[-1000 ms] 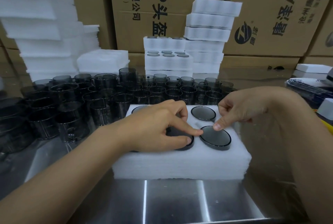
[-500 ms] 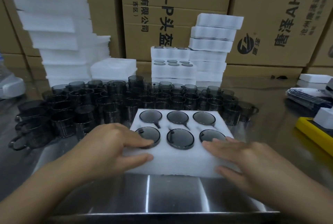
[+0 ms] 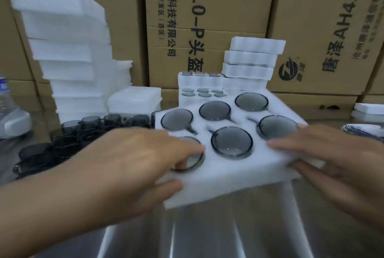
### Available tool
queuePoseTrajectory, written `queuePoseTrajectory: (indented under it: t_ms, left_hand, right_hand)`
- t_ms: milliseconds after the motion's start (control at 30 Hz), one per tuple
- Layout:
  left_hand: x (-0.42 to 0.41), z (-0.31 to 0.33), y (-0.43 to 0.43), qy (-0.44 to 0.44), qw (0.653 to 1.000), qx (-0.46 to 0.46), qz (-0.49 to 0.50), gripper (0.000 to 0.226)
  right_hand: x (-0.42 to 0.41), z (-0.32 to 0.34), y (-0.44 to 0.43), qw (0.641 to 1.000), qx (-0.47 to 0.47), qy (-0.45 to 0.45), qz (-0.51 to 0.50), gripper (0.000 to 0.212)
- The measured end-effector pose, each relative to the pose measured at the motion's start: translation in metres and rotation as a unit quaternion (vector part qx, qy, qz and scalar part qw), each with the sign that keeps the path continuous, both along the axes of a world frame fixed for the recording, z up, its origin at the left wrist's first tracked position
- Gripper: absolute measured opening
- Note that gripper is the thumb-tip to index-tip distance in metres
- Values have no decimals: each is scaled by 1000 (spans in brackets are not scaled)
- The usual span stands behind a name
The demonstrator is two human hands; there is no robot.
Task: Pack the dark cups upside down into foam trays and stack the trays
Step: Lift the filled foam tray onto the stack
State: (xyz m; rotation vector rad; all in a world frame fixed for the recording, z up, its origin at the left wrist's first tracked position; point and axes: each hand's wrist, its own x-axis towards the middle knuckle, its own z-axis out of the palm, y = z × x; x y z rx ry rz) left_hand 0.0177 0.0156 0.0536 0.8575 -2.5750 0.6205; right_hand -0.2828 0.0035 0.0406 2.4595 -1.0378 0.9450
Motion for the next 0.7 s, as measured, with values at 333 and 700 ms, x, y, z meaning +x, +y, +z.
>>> queuePoseTrajectory:
  t_ms: [333, 700]
  left_hand:
    - [-13, 78, -269, -64, 953, 16, 297, 30]
    - [-27, 24, -401, -72, 929, 33, 362, 33]
  right_hand:
    - [46, 66, -256, 983, 107, 4, -147, 44]
    - [53, 14, -394, 966, 136, -15, -219, 44]
